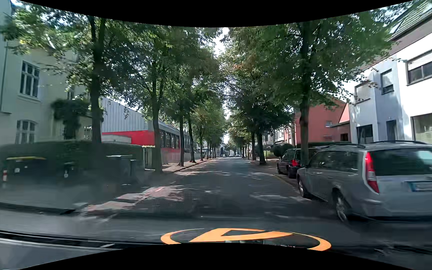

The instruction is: Follow the waypoints while adhering to traffic rules and regulations

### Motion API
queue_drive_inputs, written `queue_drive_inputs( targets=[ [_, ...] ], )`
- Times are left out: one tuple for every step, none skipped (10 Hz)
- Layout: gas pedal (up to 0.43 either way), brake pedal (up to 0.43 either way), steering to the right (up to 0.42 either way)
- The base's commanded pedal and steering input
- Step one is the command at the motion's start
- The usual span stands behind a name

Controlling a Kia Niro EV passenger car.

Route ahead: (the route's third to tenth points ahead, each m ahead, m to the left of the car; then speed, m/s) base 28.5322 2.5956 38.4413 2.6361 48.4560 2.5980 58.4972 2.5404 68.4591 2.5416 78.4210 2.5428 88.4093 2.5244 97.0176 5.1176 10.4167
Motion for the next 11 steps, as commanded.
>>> queue_drive_inputs(
  targets=[
    [0.047, 0.000, 0.005],
    [0.047, 0.000, 0.006],
    [0.047, 0.000, 0.008],
    [0.047, 0.000, 0.009],
    [0.047, 0.000, 0.009],
    [0.047, 0.000, 0.008],
    [0.047, 0.000, 0.006],
    [0.047, 0.000, 0.006],
    [0.047, 0.000, 0.005],
    [0.047, 0.000, 0.005],
    [0.047, 0.000, 0.003]
  ],
)
